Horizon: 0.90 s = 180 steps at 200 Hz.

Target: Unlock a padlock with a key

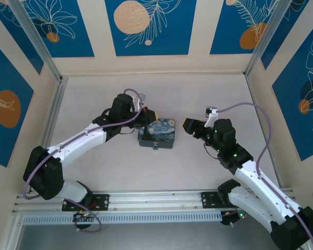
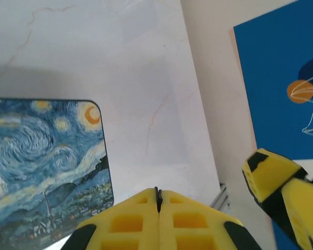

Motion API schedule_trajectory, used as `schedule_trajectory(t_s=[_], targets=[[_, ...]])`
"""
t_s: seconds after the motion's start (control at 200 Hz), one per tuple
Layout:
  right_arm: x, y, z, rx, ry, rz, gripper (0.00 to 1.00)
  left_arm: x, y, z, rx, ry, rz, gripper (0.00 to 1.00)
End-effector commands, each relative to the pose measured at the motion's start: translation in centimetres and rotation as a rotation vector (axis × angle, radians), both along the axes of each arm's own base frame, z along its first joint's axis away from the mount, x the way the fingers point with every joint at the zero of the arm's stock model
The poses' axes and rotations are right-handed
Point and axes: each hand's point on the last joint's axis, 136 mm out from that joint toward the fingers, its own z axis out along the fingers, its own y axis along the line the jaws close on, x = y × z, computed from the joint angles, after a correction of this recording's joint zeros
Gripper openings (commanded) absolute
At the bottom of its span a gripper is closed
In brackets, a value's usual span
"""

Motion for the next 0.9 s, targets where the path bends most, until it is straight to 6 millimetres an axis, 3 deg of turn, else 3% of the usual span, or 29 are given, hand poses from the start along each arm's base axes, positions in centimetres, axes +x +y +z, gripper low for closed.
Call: schedule_trajectory(t_s=[0.0, 0.235, 0.47, 0.895], targets=[[-1.1, 2.7, 0.3, 0.279, 0.140, 0.156, 0.55, 0.4, 0.0, 3.6, 0.004, -0.252, -0.045, 0.00], [1.3, 5.8, 2.8, 0.481, 0.149, 0.279, 0.53, 0.7, 0.7, 5.7, -0.105, -0.394, 0.027, 0.00], [3.3, 8.1, 4.6, 0.548, 0.115, 0.316, 0.51, 1.2, 2.8, 7.2, -0.215, -0.449, 0.180, 0.00], [5.6, 12.2, 5.6, 0.644, 0.094, 0.372, 0.46, 2.0, 5.1, 7.4, -0.337, -0.403, 0.354, 0.00]])
